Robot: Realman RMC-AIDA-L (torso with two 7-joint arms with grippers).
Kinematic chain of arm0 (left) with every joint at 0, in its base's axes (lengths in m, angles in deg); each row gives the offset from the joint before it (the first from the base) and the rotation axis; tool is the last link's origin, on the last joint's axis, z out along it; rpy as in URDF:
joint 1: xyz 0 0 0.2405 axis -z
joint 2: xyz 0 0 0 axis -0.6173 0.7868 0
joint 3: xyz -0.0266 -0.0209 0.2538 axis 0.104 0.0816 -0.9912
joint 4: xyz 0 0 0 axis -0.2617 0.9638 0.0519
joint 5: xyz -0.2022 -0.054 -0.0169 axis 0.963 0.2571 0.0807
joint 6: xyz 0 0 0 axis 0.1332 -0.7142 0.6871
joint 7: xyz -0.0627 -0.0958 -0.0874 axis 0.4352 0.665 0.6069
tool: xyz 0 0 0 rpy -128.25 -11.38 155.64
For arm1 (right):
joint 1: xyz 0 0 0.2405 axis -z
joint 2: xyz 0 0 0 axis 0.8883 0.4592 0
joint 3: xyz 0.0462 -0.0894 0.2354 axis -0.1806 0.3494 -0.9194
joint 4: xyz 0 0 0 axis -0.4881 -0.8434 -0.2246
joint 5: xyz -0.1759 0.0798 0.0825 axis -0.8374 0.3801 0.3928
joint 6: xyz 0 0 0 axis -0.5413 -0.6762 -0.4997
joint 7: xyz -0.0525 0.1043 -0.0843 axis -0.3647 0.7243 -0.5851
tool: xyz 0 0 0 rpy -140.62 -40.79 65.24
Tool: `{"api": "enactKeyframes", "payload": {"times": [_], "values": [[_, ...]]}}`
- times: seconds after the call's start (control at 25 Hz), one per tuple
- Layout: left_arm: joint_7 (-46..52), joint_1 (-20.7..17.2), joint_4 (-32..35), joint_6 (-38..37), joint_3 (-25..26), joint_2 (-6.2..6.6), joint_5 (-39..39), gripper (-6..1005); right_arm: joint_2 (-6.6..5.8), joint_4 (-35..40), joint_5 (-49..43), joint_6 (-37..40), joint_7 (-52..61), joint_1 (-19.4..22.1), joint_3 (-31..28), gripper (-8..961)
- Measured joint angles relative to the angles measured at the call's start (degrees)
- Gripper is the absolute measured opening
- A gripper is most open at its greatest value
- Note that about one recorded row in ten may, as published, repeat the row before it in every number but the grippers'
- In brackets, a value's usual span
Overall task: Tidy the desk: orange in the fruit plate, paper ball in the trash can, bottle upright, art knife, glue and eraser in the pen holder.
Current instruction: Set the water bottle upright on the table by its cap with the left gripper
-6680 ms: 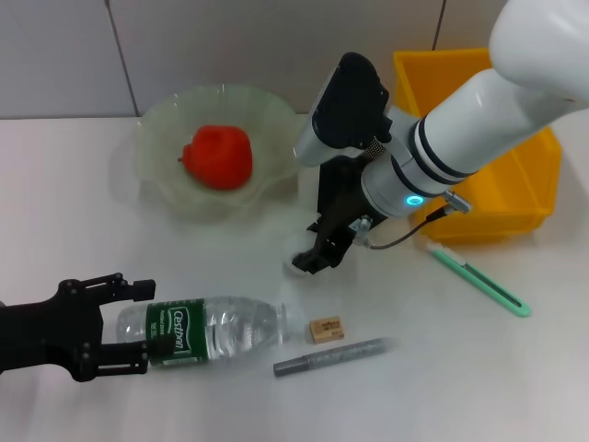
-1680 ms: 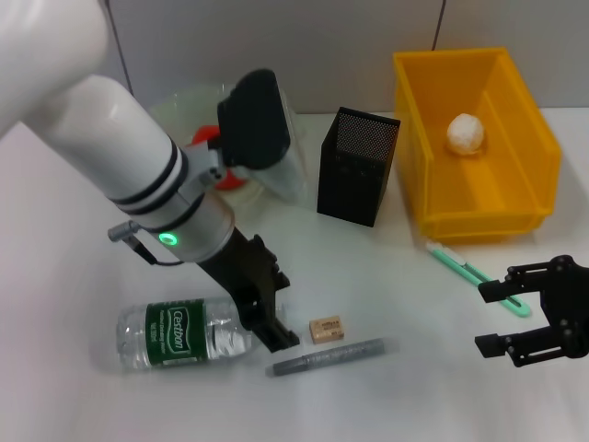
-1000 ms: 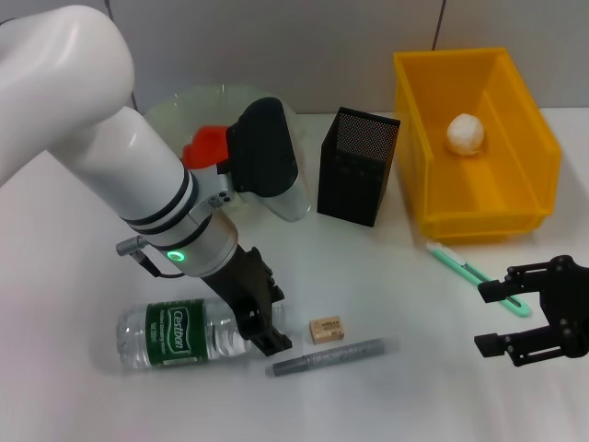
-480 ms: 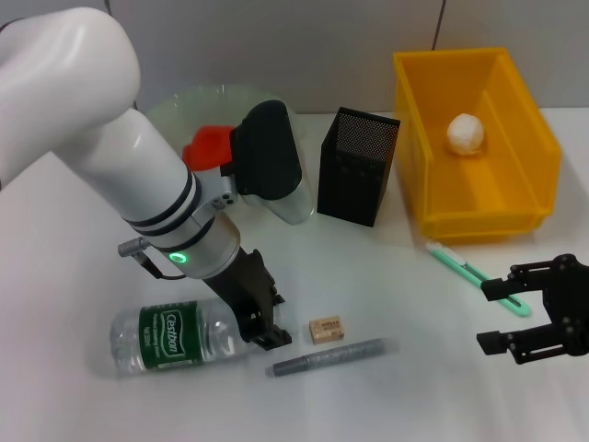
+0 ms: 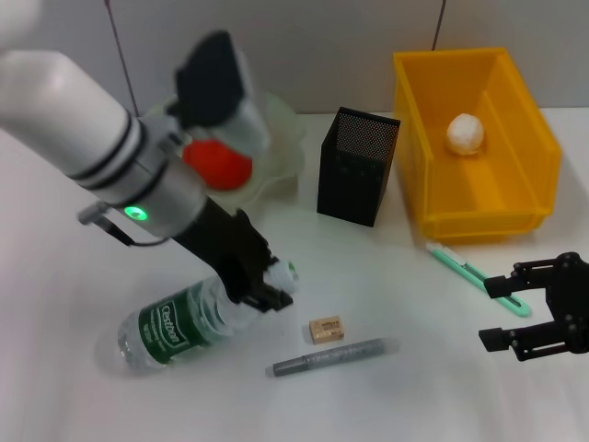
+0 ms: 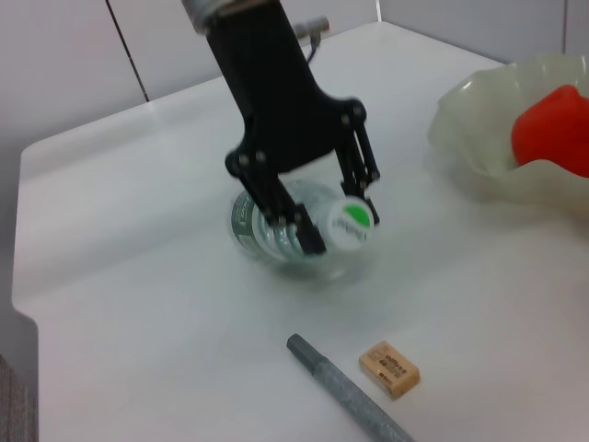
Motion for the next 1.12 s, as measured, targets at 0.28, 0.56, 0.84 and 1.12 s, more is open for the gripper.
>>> {"api": "enactKeyframes", "payload": {"times": [0.28, 0.56, 0.84, 1.12], "values": [[-3.10, -0.63, 3.09, -6.08, 10.64, 0.16, 0.03, 440, 0.00, 0.00, 0.09, 0.00, 0.03, -0.09, -0.08, 763], [-5.04, -1.56, 5.32, -9.28, 17.08, 0.32, 0.07, 441, 0.00, 0.00, 0.10, 0.00, 0.69, -0.20, -0.07, 762], [-5.95, -2.66, 8.05, -11.81, 22.95, 0.34, 0.14, 441, 0.00, 0.00, 0.09, -0.01, 1.20, -0.31, -0.07, 762], [-5.56, -4.73, 10.20, -11.58, 25.45, 0.40, 1.81, 441, 0.00, -0.03, 0.09, -0.01, 1.22, -0.39, -0.07, 762]]}}
